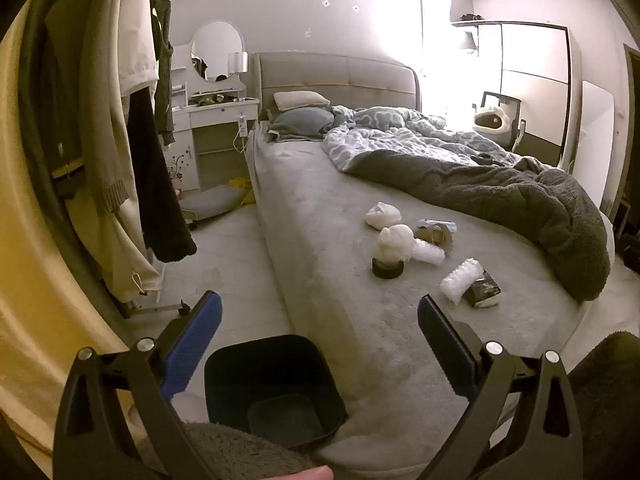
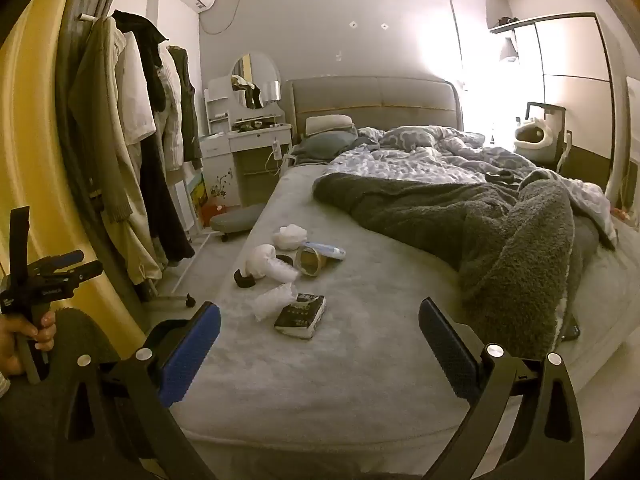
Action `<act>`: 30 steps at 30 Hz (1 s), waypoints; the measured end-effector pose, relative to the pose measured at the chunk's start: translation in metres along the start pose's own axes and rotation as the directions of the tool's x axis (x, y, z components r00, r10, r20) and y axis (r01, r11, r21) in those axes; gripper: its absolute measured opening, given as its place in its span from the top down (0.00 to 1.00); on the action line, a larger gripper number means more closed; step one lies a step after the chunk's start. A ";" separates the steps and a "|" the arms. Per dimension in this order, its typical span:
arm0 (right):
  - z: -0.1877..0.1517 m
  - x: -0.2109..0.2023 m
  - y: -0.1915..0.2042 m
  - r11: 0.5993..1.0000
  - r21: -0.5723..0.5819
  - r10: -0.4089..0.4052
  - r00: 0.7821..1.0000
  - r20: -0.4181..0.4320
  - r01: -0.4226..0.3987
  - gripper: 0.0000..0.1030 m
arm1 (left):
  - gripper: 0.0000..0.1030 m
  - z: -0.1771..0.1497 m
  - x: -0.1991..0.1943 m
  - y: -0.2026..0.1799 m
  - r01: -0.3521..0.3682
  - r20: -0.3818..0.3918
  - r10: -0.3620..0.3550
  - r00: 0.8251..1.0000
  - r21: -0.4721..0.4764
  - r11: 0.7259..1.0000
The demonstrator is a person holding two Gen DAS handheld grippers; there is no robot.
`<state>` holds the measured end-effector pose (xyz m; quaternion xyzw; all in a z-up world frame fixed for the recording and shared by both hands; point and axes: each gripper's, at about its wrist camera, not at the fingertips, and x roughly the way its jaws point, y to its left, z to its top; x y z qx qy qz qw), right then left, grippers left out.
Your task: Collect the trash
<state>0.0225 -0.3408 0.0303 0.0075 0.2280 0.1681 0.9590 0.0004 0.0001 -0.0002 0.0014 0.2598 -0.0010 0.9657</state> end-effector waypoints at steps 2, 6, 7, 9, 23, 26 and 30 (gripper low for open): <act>0.000 0.000 0.000 1.000 0.000 0.001 1.000 0.000 -0.001 0.03 | 0.03 0.000 0.000 0.000 0.001 0.003 -0.001 1.000 -0.003 1.000; -0.001 0.002 0.000 1.000 0.000 0.000 1.000 -0.003 0.000 0.03 | 0.03 0.000 -0.001 -0.002 -0.001 0.003 0.001 1.000 0.003 1.000; -0.001 0.001 0.002 1.000 0.001 0.000 1.000 -0.002 0.000 0.03 | 0.03 0.000 -0.001 -0.003 -0.002 0.003 0.002 1.000 0.007 1.000; -0.001 0.001 0.001 1.000 0.006 0.003 1.000 -0.002 -0.003 0.03 | 0.03 0.000 0.000 0.001 0.004 0.002 -0.004 1.000 -0.004 1.000; -0.002 0.004 0.000 1.000 0.008 0.010 1.000 -0.014 -0.010 0.03 | 0.03 0.000 0.000 0.000 0.002 -0.001 -0.002 1.000 -0.003 1.000; -0.002 0.004 -0.001 1.000 0.012 0.013 1.000 -0.017 -0.013 0.03 | 0.03 0.000 0.000 0.000 0.002 0.000 -0.002 1.000 -0.001 1.000; -0.002 0.004 -0.001 1.000 0.012 0.013 1.000 -0.019 -0.013 0.03 | 0.03 0.000 0.000 0.000 0.002 -0.001 -0.002 1.000 -0.002 1.000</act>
